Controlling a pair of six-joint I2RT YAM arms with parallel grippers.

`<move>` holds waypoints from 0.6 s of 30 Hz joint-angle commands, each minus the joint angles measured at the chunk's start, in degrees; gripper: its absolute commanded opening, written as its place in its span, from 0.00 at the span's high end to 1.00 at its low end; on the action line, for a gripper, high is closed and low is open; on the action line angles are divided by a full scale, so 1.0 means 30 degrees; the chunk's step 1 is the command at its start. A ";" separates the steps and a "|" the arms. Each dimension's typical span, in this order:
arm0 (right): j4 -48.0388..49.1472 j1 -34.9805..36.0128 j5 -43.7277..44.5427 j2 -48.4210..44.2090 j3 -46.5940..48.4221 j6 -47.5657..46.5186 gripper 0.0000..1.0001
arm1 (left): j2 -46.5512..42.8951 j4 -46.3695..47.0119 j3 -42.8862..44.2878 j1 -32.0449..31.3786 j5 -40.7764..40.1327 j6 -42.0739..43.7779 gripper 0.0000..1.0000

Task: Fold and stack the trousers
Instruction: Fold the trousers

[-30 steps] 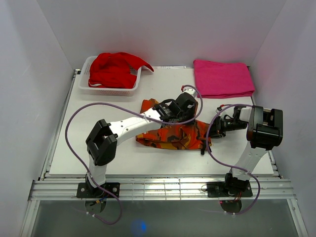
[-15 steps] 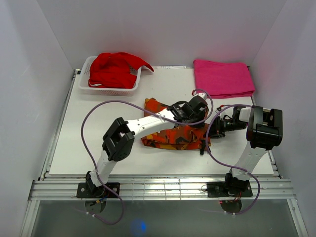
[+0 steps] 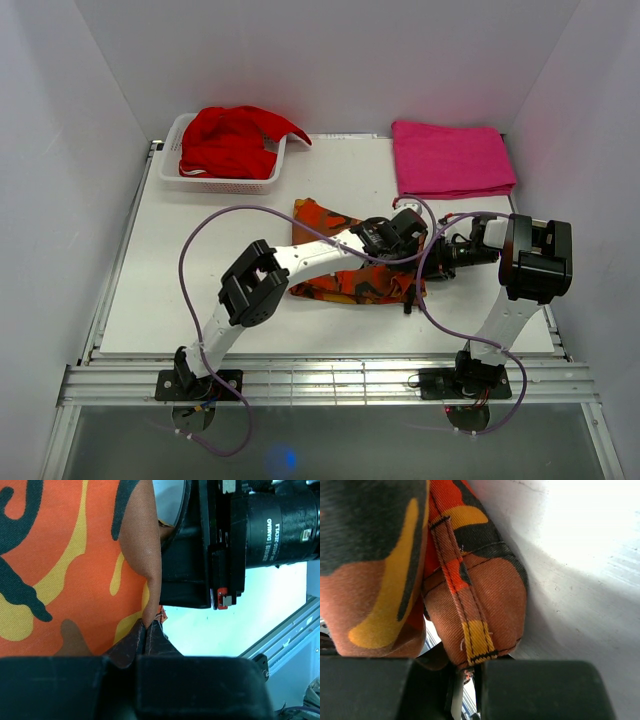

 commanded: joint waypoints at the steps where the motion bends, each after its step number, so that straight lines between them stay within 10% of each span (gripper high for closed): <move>1: 0.0436 0.0147 -0.0046 -0.0603 -0.0356 0.0238 0.92 | 0.0138 0.0656 0.0278 -0.0186 -0.0045 -0.0575 0.90; 6: 0.0435 0.0147 0.0393 -0.0632 -0.0269 0.0385 0.91 | 0.0372 0.1243 0.0307 -0.0011 0.0041 -0.0517 0.68; 10: -0.0555 0.0030 0.1591 -0.1011 0.0344 0.0065 0.62 | -0.0209 0.1506 -0.0071 0.0370 0.0803 0.0153 0.49; 18: -0.3749 -0.1286 0.6982 -0.3444 0.3536 -0.2479 0.42 | -0.5569 0.3820 -0.5343 0.2327 0.3788 0.2733 0.19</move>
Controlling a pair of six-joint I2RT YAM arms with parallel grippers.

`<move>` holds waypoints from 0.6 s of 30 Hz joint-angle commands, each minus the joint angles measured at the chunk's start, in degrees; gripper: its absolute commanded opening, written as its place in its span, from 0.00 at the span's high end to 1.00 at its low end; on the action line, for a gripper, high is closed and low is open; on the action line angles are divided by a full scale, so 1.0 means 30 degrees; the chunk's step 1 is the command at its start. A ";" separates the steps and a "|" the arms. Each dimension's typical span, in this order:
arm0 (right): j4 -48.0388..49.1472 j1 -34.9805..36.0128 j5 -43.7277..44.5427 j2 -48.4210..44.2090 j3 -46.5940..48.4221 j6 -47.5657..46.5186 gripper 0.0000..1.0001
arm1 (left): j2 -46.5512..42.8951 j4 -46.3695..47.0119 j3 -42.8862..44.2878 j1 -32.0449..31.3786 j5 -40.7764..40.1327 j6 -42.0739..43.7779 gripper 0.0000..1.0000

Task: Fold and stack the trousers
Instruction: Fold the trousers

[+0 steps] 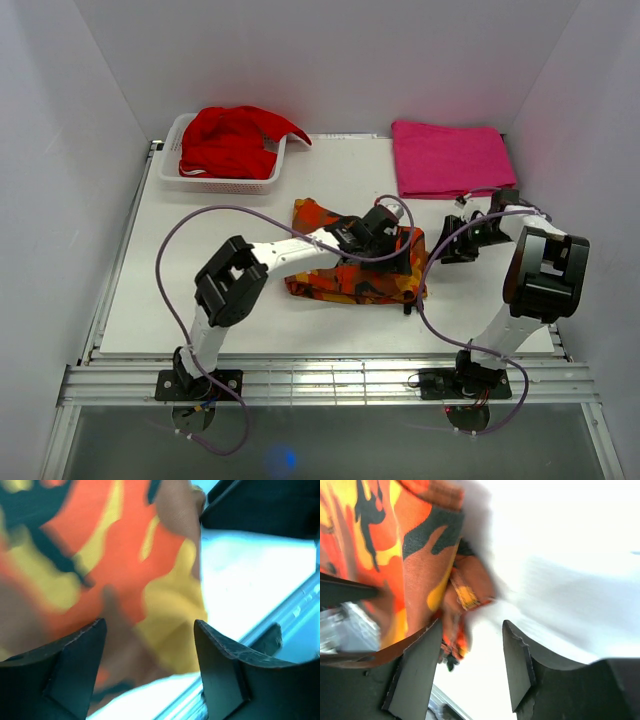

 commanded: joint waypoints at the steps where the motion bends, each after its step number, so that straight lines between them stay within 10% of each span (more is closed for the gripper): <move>1: -0.2316 -0.0574 0.2687 -0.1149 0.1985 -0.1923 0.42 | -0.4144 0.1541 -0.1477 0.1465 0.2702 0.1539 0.18; 10: -0.6154 0.0974 -0.3431 -0.1829 0.5066 -0.3274 0.15 | -1.0475 0.3738 -0.7512 0.9312 1.4596 0.5349 0.03; 18: -0.9029 0.3907 -0.6044 0.0955 0.3901 -0.5791 0.20 | -1.1035 0.3268 -1.1672 1.3217 2.0553 0.6025 0.24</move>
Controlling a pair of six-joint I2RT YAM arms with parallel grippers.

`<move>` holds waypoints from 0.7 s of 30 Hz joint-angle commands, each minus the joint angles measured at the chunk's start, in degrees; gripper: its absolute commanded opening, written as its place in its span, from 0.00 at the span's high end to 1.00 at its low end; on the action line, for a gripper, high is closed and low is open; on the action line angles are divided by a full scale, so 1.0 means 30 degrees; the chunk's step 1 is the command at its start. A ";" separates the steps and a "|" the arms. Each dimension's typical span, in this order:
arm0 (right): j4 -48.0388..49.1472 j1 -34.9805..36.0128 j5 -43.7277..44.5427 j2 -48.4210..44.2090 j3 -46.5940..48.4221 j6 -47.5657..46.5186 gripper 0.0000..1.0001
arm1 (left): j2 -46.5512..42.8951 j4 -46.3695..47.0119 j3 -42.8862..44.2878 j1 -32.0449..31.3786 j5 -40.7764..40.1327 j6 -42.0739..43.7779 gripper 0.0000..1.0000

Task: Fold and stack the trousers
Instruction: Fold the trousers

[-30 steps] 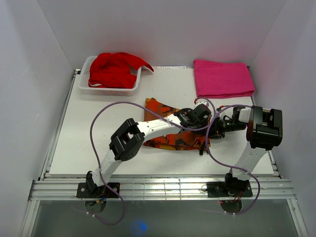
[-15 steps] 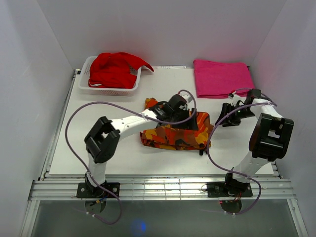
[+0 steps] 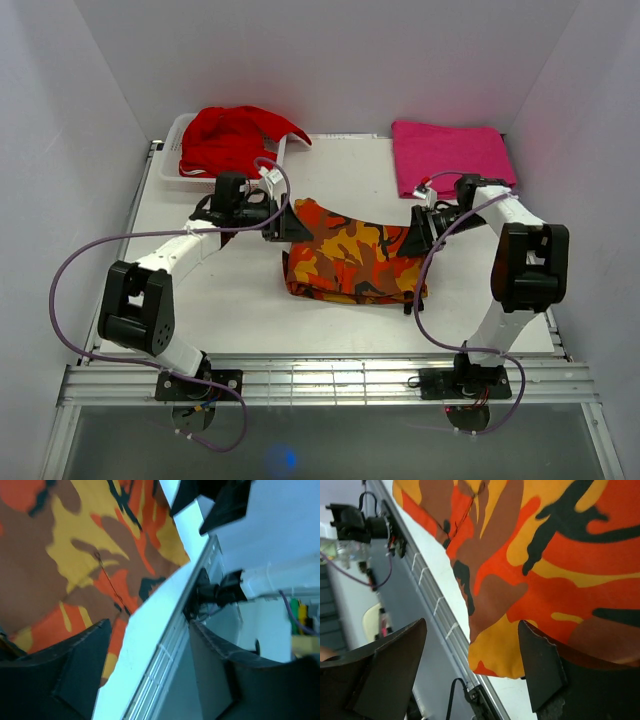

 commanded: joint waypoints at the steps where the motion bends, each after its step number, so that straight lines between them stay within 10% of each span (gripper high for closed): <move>1: -0.2283 0.0090 -0.1228 0.1589 -0.1064 -0.1785 0.22 | -0.0187 0.1015 -0.2397 -0.0371 0.4480 0.0357 0.29; 16: 0.4538 -0.0204 0.8233 0.4408 -0.3208 0.1084 0.37 | 0.7283 0.6361 -0.6452 0.0215 -0.0144 -0.3136 0.59; 21: 0.4340 -0.0116 0.9267 0.3706 -0.0958 0.0239 0.43 | 0.4452 0.5977 -0.6012 0.0186 0.1582 -0.1555 0.57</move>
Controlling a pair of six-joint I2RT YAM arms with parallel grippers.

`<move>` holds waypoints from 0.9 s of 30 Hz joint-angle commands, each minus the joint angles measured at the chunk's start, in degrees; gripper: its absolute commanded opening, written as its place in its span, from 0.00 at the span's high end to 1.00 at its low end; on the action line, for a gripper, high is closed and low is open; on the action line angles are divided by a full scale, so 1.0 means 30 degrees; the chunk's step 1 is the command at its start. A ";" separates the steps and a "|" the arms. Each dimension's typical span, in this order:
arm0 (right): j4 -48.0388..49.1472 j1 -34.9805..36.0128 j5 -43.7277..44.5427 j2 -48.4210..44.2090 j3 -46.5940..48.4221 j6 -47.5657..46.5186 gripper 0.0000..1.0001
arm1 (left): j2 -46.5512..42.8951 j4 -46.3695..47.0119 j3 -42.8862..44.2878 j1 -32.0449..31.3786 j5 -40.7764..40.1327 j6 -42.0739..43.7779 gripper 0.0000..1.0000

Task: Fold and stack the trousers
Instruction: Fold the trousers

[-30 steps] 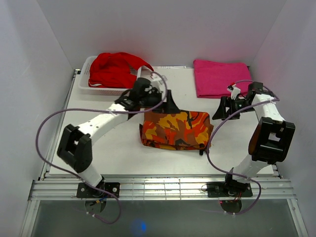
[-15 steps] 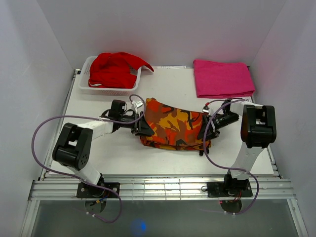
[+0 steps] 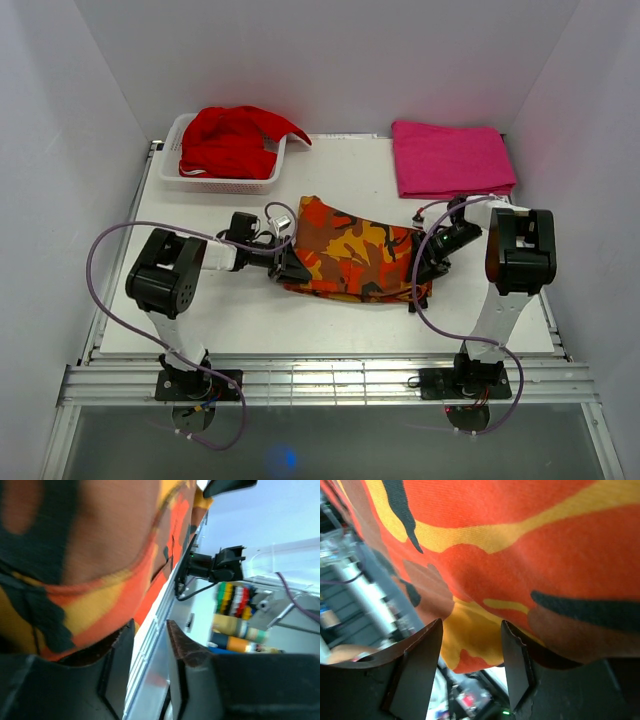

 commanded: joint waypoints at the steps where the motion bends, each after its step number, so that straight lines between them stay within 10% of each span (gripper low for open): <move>1: 0.3400 -0.0181 0.4245 -0.0373 0.1999 -0.1782 0.43 | -0.2364 -0.0608 0.0202 0.0069 -0.1063 0.2375 0.54; 8: 0.0406 -0.0152 -0.1060 -0.2662 0.5634 -0.1935 0.41 | -0.6712 0.0000 0.2137 0.0127 -0.1140 0.1187 0.50; 27: 0.5360 -0.0152 0.0812 0.4193 0.8294 0.1085 0.34 | 0.5098 0.3198 0.9285 0.0714 -0.5509 -0.0818 0.41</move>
